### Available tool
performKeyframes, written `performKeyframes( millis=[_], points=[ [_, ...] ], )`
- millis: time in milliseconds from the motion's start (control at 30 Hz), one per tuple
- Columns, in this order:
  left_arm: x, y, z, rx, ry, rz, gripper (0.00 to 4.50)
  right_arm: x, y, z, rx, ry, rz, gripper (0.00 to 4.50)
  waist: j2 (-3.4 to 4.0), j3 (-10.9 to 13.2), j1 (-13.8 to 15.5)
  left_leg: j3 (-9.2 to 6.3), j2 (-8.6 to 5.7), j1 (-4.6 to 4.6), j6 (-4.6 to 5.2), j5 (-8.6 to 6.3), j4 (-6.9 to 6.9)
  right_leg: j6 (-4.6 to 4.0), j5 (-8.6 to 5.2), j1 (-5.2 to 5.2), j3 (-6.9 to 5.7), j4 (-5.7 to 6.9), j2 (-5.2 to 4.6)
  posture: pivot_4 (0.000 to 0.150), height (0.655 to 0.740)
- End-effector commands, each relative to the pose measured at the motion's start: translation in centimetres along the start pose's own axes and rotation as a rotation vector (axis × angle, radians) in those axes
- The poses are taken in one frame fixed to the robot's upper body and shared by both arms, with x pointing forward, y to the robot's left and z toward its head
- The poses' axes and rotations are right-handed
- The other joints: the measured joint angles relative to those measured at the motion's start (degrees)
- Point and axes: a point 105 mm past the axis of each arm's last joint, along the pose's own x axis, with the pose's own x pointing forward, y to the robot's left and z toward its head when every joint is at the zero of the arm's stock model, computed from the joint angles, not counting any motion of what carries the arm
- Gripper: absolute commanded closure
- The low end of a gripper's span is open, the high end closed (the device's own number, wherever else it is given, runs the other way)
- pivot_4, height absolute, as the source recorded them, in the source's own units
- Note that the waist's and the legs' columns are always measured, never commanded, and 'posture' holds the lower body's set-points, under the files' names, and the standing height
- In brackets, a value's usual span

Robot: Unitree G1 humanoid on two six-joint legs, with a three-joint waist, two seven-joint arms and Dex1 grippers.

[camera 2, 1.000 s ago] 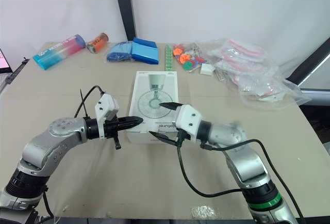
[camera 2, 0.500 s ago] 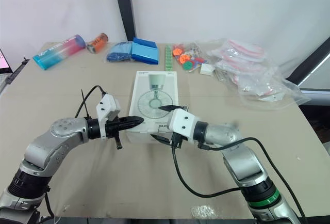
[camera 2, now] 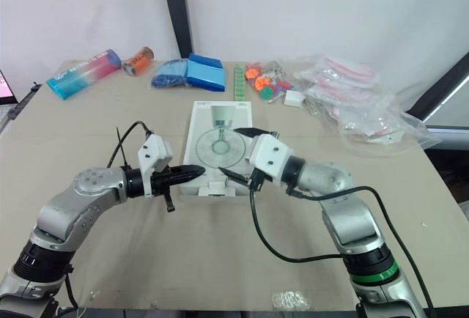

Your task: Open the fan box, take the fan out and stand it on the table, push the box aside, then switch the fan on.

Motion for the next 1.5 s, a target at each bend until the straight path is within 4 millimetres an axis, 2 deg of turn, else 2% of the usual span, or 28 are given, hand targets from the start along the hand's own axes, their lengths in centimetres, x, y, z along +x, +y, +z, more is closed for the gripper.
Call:
performKeyframes(
  millis=[33,167,300,367,533,800,967,1033,1300,1400,1500],
  points=[
    [0.0,0.5,-1.6,-0.026,0.061,0.024,4.47,-0.7,-1.9,1.4,-0.069,-0.048,-0.066,0.00,0.00,0.0,0.0,-0.01,0.00,0.00,0.00,0.00,0.00,0.00,0.00,0.01,-0.01,0.00,0.00,0.150,0.7400],
    [0.0,0.7,-1.6,-0.025,0.062,0.032,4.47,-0.8,-2.0,2.2,-0.063,-0.083,-0.051,0.00,0.01,0.0,0.0,0.02,0.00,0.02,0.00,0.00,0.00,0.00,0.00,0.01,0.01,0.00,0.00,0.150,0.7400],
    [0.0,0.9,-1.6,-0.025,0.062,0.038,4.47,-0.8,-0.6,2.6,-0.036,-0.109,0.019,0.00,0.01,0.0,0.0,0.02,0.01,0.02,0.00,0.00,0.00,-0.01,0.01,0.01,0.02,0.01,0.00,0.150,0.7400],
    [0.0,0.9,-1.6,-0.026,0.062,0.040,4.47,-0.9,0.8,2.5,0.017,-0.118,0.080,0.00,0.01,0.0,0.0,0.01,0.01,0.02,0.00,0.00,0.00,-0.01,0.00,0.01,0.01,0.01,0.01,0.150,0.7400],
    [0.0,1.0,-1.6,-0.030,0.060,0.046,4.47,-1.8,3.0,1.6,0.118,-0.084,0.164,0.00,0.01,0.0,0.0,0.01,0.01,0.03,0.00,0.00,0.00,0.00,0.00,0.03,0.01,0.01,0.00,0.150,0.7400],
    [-0.1,0.9,-1.7,-0.033,0.064,0.053,4.47,-4.5,6.8,-0.9,0.211,0.043,0.316,0.00,0.01,0.0,0.0,0.01,0.01,0.07,0.01,0.00,0.00,0.02,-0.01,0.07,0.01,0.01,0.01,0.150,0.7400],
    [-0.1,0.9,-1.7,-0.029,0.068,0.055,4.47,-5.6,8.5,-1.4,0.240,0.081,0.400,0.00,0.00,0.0,0.0,0.05,0.01,0.15,0.01,0.00,0.00,0.08,-0.05,0.13,0.03,0.00,0.03,0.150,0.7400],
    [-0.1,0.9,-1.7,-0.027,0.070,0.055,4.47,-6.1,9.4,-1.5,0.277,0.098,0.446,0.00,0.01,0.0,0.0,0.03,0.01,0.15,0.00,0.00,0.00,0.36,-0.21,0.14,0.03,0.00,0.03,0.150,0.7400],
    [-0.1,1.1,-1.7,-0.024,0.074,0.061,4.47,-8.3,13.0,-2.7,0.432,0.215,0.577,0.00,-0.01,0.0,0.1,0.01,0.02,0.17,0.01,0.00,0.00,0.38,-0.23,0.19,0.02,0.00,0.02,0.150,0.7400],
    [-0.2,1.1,-1.6,-0.024,0.074,0.062,4.47,-8.4,13.2,-3.1,0.433,0.219,0.547,0.00,-0.02,0.0,0.1,0.01,0.02,0.18,0.00,0.00,0.00,0.41,-0.26,0.19,0.02,0.00,0.02,0.150,0.7400],
    [-0.2,1.2,-1.5,-0.042,0.063,0.067,4.47,-8.1,12.1,-3.4,0.476,0.189,0.433,0.00,-0.07,-0.1,0.1,0.04,0.02,0.21,0.00,0.00,0.00,0.45,-0.28,0.21,0.05,0.00,0.04,0.150,0.7400]
  ],
)
